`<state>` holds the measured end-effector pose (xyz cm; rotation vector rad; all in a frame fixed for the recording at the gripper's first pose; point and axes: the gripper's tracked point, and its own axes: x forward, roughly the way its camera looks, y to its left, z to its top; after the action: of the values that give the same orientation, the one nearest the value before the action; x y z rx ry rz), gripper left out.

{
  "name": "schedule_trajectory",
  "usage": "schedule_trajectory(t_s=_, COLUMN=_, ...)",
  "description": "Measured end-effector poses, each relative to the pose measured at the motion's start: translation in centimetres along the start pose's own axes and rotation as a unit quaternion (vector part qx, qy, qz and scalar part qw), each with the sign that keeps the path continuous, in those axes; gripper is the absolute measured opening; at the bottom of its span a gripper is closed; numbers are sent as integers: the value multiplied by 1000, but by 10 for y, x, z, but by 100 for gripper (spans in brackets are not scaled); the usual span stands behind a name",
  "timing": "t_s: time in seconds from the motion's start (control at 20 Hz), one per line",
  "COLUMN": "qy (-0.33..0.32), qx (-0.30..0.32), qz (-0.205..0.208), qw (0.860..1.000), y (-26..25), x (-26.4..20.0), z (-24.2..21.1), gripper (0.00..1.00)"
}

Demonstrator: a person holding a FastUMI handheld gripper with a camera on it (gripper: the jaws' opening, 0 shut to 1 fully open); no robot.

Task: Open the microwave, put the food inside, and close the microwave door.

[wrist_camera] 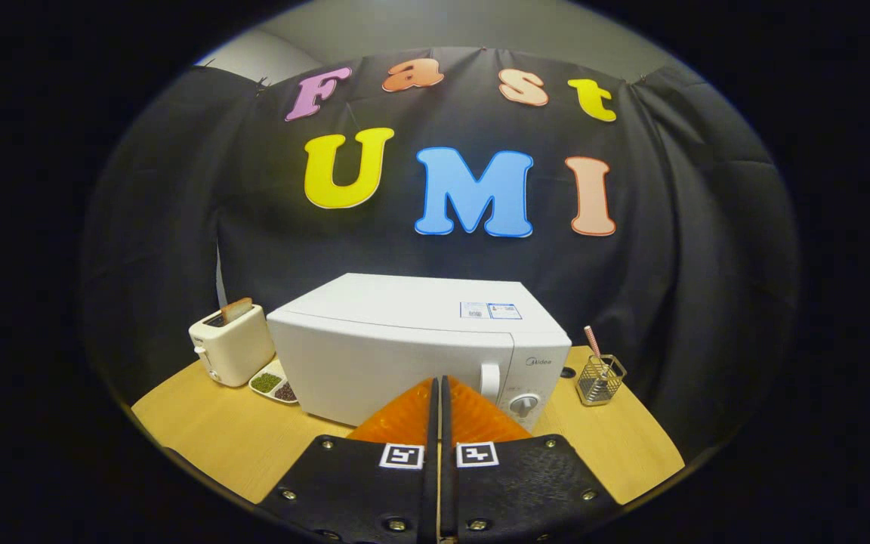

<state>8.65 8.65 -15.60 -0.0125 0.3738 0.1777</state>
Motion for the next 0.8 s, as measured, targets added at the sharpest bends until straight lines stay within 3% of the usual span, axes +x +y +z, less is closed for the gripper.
schedule_trajectory(t_s=0.1, qy=-11, qx=3, qz=6, qw=1000, y=5, x=-24, z=8, gripper=2)
schedule_trajectory(t_s=0.25, qy=-14, qx=18, qz=5, qw=1000, y=3, x=-56, z=8, gripper=12)
schedule_trajectory(t_s=0.45, qy=-31, qx=38, qz=-3, qw=999, y=0, x=-91, z=11, gripper=36)
schedule_trajectory(t_s=0.55, qy=-37, qx=39, qz=1, qw=999, y=2, x=-107, z=10, gripper=58)
schedule_trajectory(t_s=0.6, qy=-43, qx=36, qz=-1, qw=998, y=0, x=-115, z=11, gripper=76)
schedule_trajectory(t_s=0.7, qy=-58, qx=29, qz=-16, qw=998, y=-8, x=-125, z=16, gripper=97)
schedule_trajectory(t_s=0.8, qy=-66, qx=28, qz=-28, qw=997, y=-13, x=-131, z=18, gripper=98)
